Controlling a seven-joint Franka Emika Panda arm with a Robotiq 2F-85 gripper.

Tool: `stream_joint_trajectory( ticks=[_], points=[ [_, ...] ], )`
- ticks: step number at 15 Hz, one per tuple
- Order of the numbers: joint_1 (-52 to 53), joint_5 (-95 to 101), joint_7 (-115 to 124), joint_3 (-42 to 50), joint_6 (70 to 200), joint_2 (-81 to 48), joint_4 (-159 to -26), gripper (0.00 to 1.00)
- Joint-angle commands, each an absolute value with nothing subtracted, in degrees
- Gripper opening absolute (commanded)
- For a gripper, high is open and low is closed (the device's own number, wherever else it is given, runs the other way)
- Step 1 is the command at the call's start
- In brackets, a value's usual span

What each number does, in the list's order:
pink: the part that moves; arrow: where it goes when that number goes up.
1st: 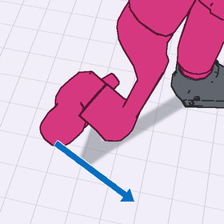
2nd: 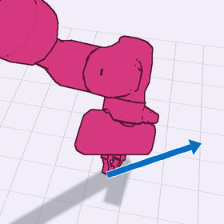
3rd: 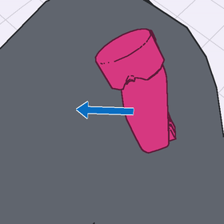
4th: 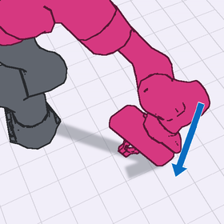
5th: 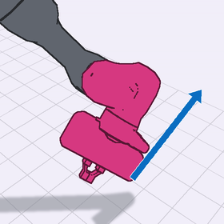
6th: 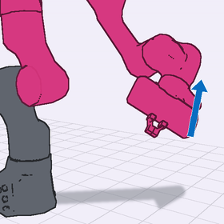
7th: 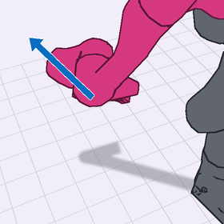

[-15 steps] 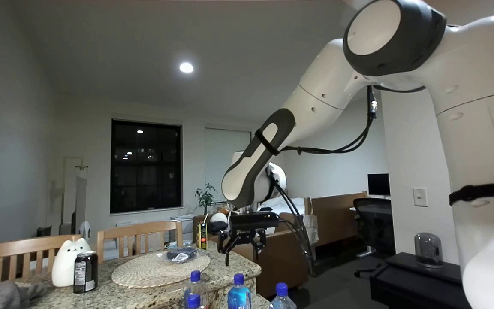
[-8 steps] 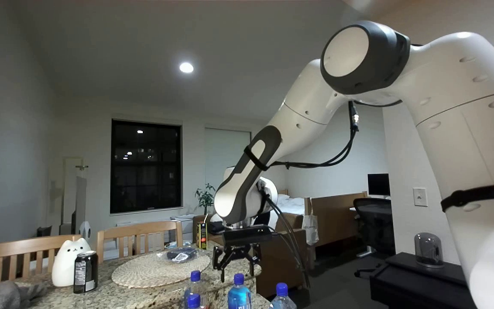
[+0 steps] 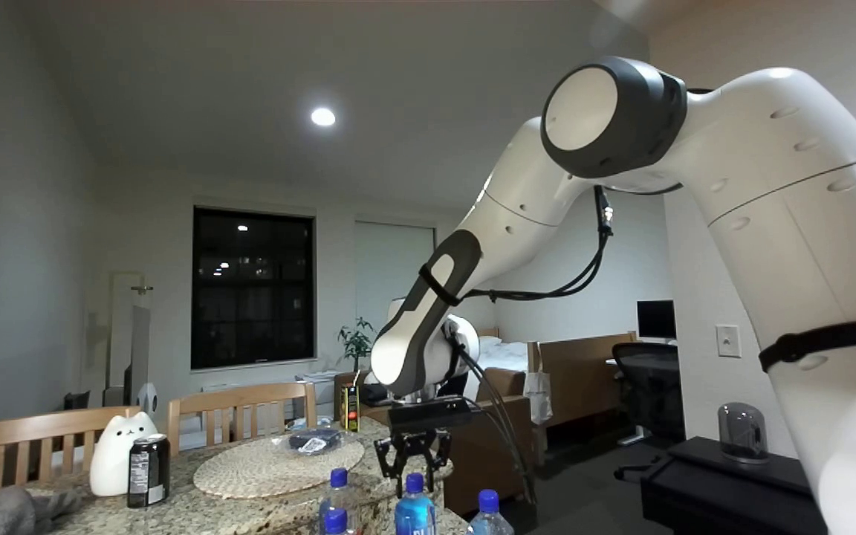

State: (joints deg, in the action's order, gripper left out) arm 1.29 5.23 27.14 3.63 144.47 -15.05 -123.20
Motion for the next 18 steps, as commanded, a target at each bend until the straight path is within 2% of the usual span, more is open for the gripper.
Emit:
stream_joint_trajectory(
  ticks=[1,4,5,9,11,12,14,18],
  points=[
    [1.7,3.9,25.3,3.9,142.7,-14.9,-122.7,0.28],
    [1.7,3.7,24.4,3.7,141.7,-14.7,-122.4,0.11],
    [1.6,3.5,24.0,3.6,141.3,-14.7,-122.3,0.14],
    [1.4,3.3,22.5,3.4,139.8,-14.4,-121.9,0.02],
    [1.2,3.1,22.0,3.4,139.2,-14.3,-122.0,0.06],
    [1.2,3.3,22.1,3.5,138.9,-14.2,-122.1,0.29],
    [1.3,3.7,22.6,3.7,139.1,-13.7,-122.4,0.36],
    [1.6,3.8,22.8,3.7,138.8,-12.7,-123.1,0.61]
  ],
)
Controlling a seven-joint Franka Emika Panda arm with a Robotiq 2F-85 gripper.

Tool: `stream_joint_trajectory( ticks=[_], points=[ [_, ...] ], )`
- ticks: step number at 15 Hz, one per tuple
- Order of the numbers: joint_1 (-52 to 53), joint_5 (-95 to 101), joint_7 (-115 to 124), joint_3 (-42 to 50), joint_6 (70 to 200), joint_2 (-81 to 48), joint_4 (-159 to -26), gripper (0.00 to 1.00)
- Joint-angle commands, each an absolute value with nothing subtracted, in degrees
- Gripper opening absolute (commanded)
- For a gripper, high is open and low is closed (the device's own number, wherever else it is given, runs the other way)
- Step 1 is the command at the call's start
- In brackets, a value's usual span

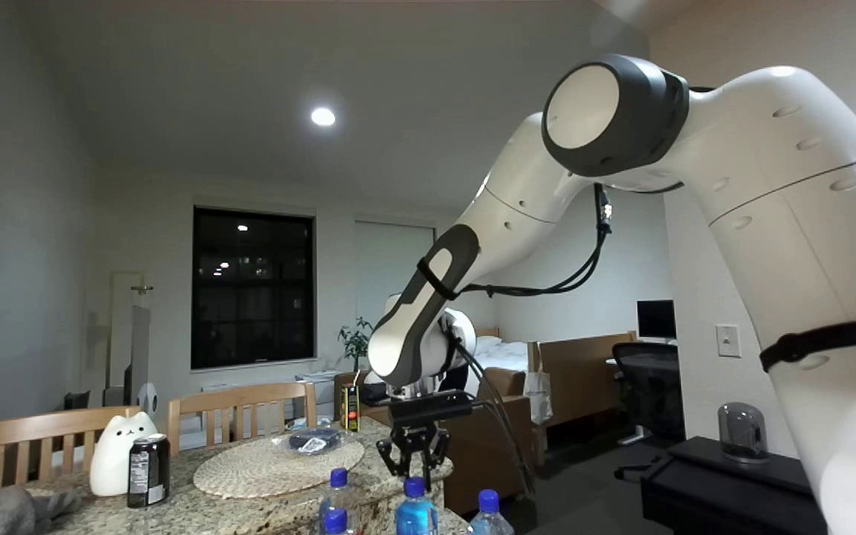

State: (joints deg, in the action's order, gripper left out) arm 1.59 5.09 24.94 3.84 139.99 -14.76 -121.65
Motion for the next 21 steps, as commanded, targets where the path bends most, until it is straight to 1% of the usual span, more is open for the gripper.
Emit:
stream_joint_trajectory(
  ticks=[1,6,15,16,17,18,19,20,21],
  points=[
    [1.6,3.8,22.8,3.6,138.8,-12.6,-123.2,0.67],
    [1.6,3.9,19.5,2.6,139.6,-12.6,-123.5,0.99],
    [0.8,2.7,9.0,1.1,138.8,-12.9,-123.3,1.0],
    [0.8,2.7,8.9,1.2,138.3,-12.9,-123.3,0.99],
    [0.9,2.7,8.9,1.3,137.6,-12.8,-123.2,0.74],
    [0.9,2.9,9.0,1.3,137.0,-12.8,-123.2,0.74],
    [0.9,2.8,9.1,1.4,136.3,-12.9,-123.2,0.72],
    [0.9,2.8,9.1,1.4,135.9,-12.9,-123.2,0.66],
    [0.8,2.7,9.0,1.4,135.9,-12.8,-123.3,0.58]
  ],
)
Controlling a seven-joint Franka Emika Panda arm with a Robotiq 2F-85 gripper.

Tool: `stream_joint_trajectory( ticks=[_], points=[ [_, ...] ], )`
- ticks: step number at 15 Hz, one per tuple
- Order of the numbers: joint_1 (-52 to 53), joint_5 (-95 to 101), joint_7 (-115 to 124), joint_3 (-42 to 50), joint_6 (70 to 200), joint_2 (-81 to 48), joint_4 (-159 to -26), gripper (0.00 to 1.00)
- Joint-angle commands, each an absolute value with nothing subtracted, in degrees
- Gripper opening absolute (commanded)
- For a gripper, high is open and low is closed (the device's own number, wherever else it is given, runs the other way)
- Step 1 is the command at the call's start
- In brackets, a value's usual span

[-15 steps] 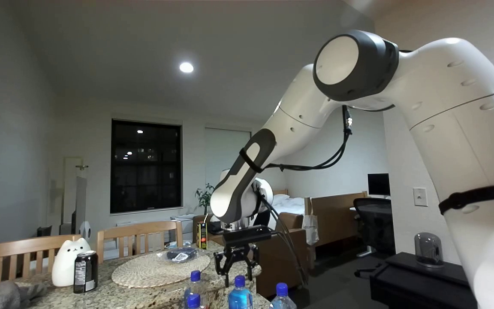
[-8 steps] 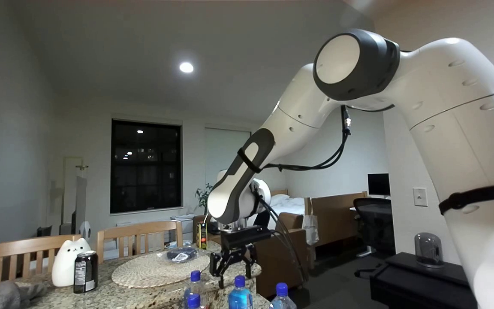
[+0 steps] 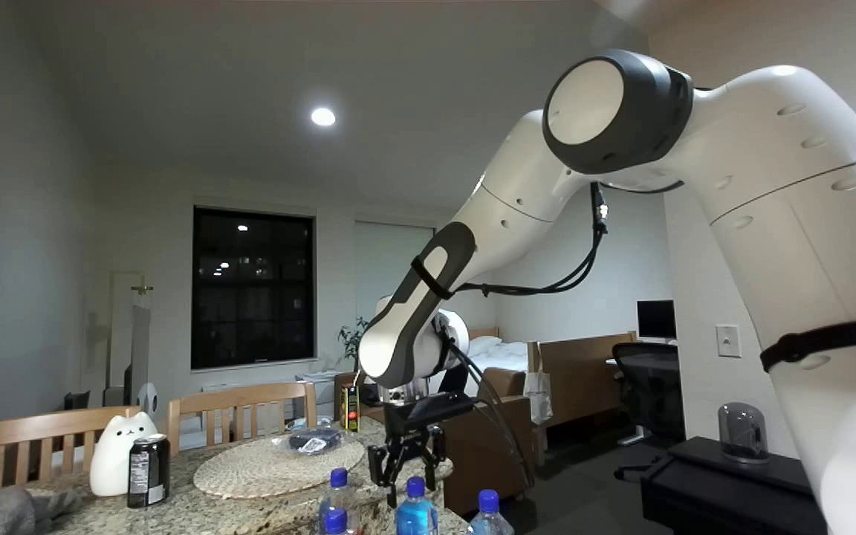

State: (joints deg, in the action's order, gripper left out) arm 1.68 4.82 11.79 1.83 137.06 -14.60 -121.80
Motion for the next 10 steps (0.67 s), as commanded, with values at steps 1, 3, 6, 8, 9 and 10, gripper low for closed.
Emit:
stream_joint_trajectory(
  ticks=[1,3,6,8,9,10],
  points=[
    [0.8,2.8,9.1,1.4,135.9,-12.9,-123.3,0.52],
    [0.9,3.4,9.4,1.6,136.2,-12.9,-123.3,0.38],
    [0.9,3.7,9.6,1.7,136.1,-12.8,-123.2,0.2],
    [1.0,4.0,9.5,1.7,135.9,-12.5,-123.2,0.16],
    [1.0,4.0,9.5,1.7,135.9,-12.5,-123.2,0.13],
    [1.1,4.1,9.4,1.7,135.8,-12.3,-123.3,0.13]
  ],
)
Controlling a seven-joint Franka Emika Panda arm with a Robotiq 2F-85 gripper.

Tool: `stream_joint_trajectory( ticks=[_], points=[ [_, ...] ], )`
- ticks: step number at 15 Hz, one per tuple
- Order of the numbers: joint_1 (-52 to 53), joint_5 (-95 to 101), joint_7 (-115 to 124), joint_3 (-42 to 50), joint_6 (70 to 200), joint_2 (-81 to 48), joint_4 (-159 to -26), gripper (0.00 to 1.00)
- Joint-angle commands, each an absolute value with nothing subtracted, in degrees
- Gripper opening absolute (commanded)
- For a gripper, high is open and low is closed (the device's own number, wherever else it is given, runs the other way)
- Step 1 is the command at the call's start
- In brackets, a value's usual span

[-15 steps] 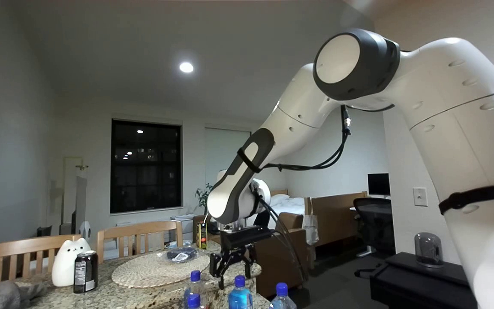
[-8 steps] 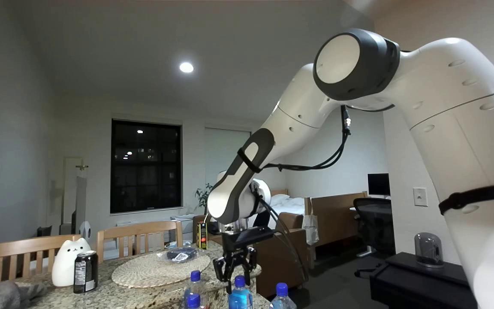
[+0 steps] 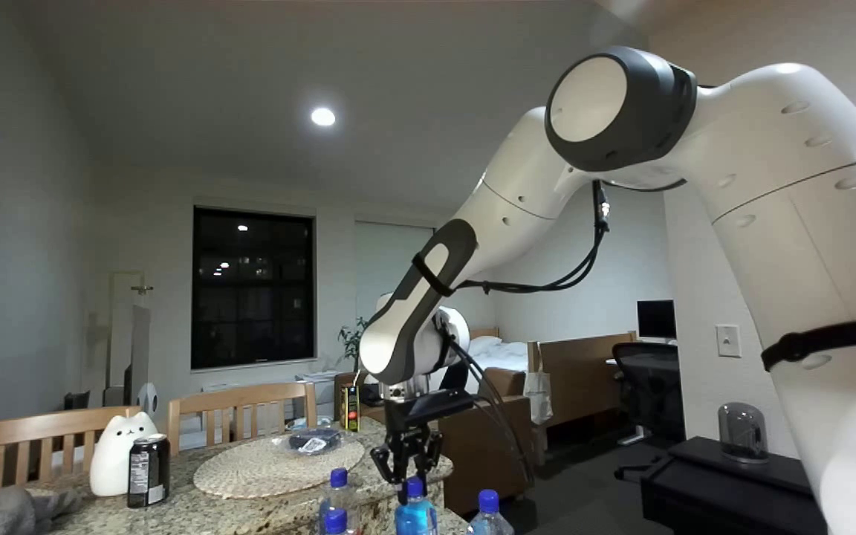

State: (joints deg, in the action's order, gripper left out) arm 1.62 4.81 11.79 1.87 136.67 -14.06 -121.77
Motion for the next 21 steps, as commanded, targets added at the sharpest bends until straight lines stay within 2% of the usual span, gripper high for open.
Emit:
stream_joint_trajectory(
  ticks=[1,21],
  points=[
    [1.1,4.0,9.3,1.7,135.8,-12.2,-123.3,0.13],
    [-0.6,-4.7,-4.1,-0.3,134.6,-6.9,-128.0,0.14]
  ],
)
